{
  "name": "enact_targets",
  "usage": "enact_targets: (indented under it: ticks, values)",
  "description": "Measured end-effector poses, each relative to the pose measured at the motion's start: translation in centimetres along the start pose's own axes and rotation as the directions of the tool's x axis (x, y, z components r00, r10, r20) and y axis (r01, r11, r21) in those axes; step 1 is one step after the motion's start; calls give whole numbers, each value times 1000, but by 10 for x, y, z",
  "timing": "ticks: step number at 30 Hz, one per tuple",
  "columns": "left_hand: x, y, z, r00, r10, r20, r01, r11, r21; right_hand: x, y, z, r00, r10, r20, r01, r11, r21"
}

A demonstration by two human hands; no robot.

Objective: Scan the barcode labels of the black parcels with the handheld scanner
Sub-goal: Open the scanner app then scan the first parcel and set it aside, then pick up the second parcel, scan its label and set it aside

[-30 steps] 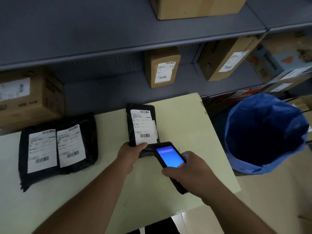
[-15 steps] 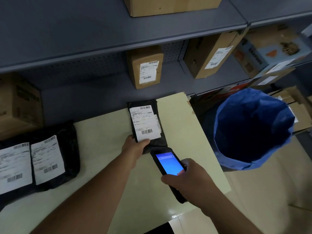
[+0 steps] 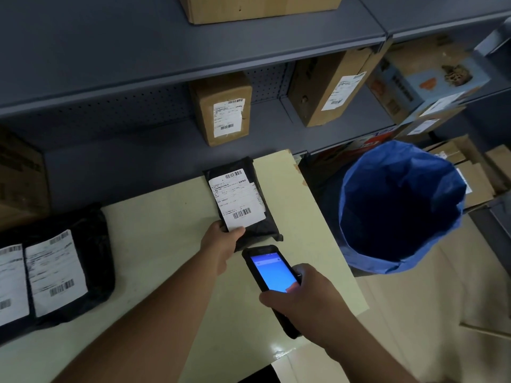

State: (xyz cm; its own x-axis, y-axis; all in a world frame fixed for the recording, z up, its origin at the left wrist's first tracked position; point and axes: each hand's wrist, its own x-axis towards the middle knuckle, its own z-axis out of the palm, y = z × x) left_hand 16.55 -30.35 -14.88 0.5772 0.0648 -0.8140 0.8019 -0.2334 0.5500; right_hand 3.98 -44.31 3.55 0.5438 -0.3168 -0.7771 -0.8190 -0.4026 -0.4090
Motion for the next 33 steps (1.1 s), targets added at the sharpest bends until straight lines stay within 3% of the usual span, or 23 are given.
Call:
enact_targets:
  ticks: [10,15,21,33]
  values:
    - [-16,-13,-33,997,25,-71,-25,1000,5,-10,-3,20,999,-25,24,26,999,-45]
    - [-28,-16,-67,995,22,-97,-24,1000,-19,-21,-14,38,997,-65,43,67,996,-57]
    - [-46,-32,-111,992,79,-94,-71,994,81,-35,-26,68,992,-107,71,113,990,-87]
    - [-82,-73,-210,982,124,-143,-119,992,48,-71,-53,140,973,-178,143,202,964,-172]
